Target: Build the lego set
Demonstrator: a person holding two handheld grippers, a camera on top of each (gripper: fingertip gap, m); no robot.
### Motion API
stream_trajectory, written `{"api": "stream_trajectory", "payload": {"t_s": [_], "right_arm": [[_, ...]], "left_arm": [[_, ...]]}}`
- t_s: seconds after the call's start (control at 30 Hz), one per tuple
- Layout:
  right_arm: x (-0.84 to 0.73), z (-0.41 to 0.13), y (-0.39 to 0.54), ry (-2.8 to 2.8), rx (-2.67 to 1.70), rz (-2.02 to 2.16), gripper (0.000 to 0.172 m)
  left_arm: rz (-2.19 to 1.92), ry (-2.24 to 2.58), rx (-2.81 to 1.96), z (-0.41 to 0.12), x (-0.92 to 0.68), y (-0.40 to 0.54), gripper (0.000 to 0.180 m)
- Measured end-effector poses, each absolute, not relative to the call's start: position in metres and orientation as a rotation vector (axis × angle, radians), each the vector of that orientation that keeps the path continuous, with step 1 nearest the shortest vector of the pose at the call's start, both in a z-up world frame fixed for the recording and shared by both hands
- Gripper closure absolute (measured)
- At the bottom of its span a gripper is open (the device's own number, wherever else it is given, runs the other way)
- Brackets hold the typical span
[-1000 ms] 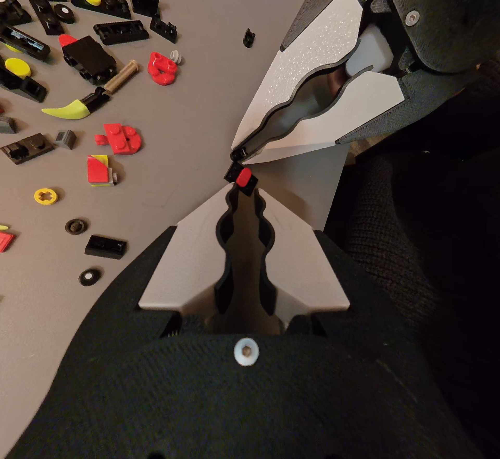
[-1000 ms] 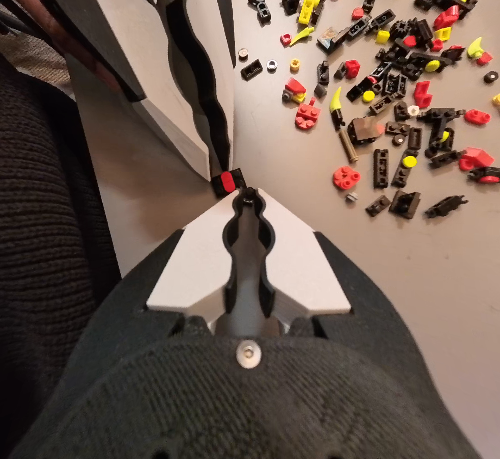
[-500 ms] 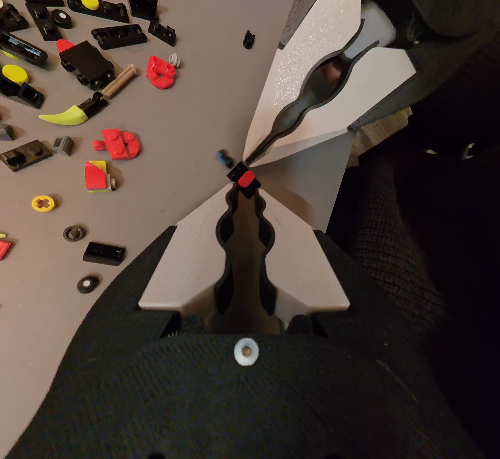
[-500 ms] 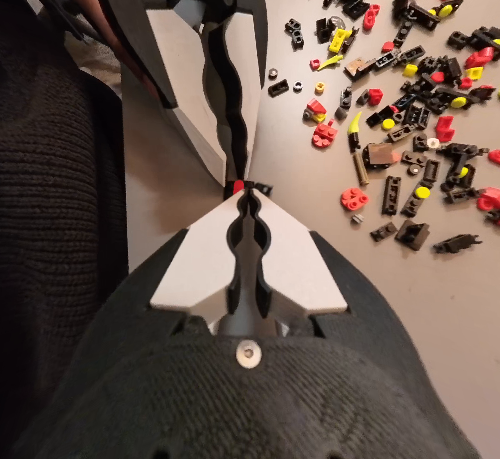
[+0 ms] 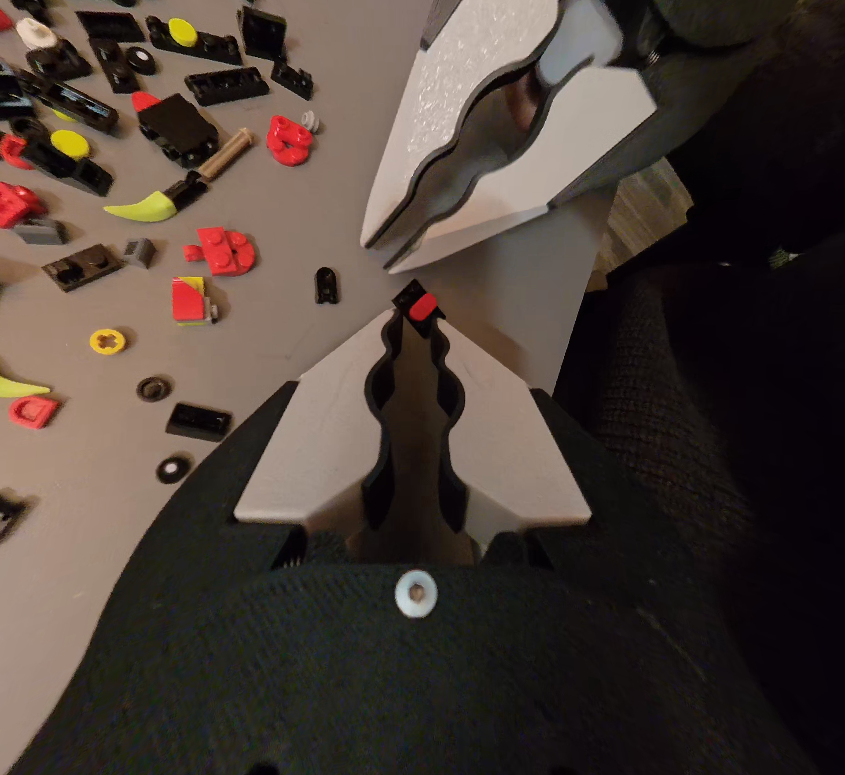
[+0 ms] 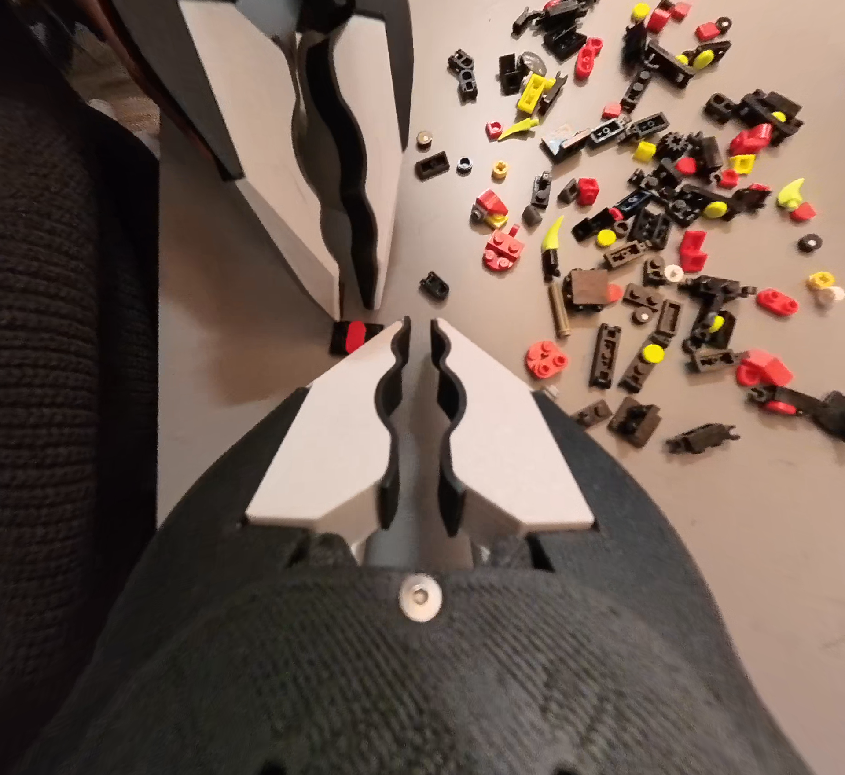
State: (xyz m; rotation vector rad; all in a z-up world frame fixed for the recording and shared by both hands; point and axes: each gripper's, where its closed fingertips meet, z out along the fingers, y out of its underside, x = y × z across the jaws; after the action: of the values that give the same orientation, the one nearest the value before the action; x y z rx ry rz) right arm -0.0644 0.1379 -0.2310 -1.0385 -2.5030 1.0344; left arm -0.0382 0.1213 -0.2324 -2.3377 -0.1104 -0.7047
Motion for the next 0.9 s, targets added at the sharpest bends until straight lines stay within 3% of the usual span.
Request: {"api": "stream_trajectory", "payload": {"t_s": [0.03,0.27,0.43,0.9], "right_arm": [[-0.066,-0.233,0.137,-2.505,-1.029,1.024,0.162],[-0.081,-0.237,0.129,-2.503,-0.94,0.986,0.154],[-0.08,-0.24,0.127,-2.521,-0.943,0.998,0.164],[-0.07,-0.22,0.118,-2.477,-0.953,1.153,0.165]], "left_arm": [[-0.7,-0.12,-2.33,-0.231,-0.041,0.122,0.171],[-0.648,-0.189,-2.294,-0.227,-0.062,0.123,0.171],[-0.592,-0.203,-2.288,-0.226,-0.072,0.123,0.171],[-0.522,-0.06,-2.232,-0.213,-0.065,0.125,0.167]]}}
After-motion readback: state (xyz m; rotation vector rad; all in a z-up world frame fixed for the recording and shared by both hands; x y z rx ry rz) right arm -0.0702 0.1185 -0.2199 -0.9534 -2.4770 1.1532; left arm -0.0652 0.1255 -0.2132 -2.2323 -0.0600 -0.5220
